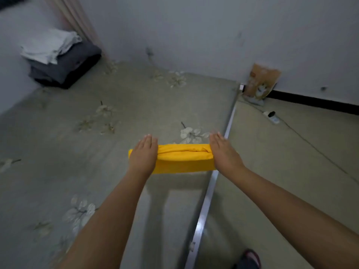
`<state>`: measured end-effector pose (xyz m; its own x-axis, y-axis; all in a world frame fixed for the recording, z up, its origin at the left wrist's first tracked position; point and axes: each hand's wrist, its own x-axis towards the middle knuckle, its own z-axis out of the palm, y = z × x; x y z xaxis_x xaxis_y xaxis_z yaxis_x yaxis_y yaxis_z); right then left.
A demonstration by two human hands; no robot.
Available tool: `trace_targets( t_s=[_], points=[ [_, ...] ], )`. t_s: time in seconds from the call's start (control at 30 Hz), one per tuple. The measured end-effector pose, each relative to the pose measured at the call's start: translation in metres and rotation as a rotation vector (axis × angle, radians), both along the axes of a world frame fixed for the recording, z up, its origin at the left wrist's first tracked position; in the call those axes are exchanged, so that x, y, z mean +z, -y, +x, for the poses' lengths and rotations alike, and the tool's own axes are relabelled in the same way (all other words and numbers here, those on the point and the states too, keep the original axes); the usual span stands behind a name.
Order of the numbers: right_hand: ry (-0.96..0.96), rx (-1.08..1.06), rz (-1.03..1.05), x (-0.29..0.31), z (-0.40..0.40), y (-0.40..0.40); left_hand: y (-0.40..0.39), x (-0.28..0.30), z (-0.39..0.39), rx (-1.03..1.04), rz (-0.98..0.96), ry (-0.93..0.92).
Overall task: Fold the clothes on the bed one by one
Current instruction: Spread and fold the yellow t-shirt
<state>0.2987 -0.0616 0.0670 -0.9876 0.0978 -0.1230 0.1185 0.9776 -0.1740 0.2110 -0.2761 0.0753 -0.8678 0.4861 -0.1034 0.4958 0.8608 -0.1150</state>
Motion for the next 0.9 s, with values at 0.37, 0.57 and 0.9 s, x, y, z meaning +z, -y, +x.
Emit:
trace_targets(
  t_s=[0.37,0.57,0.9],
  points=[
    [-0.148,-0.324,0.155,0.104,0.047,-0.310,-0.342,0.110,0.005,-0.322,0.081,-0.184],
    [-0.233,-0.408,0.208,0.158,0.045,-0.423,-0.469,0.162,-0.019,-0.437,0.171,-0.272],
    [-0.326,-0.457,0.273,0.226,-0.050,-0.587,-0.646,0.217,-0.132,-0.495,0.181,-0.377]
  ],
)
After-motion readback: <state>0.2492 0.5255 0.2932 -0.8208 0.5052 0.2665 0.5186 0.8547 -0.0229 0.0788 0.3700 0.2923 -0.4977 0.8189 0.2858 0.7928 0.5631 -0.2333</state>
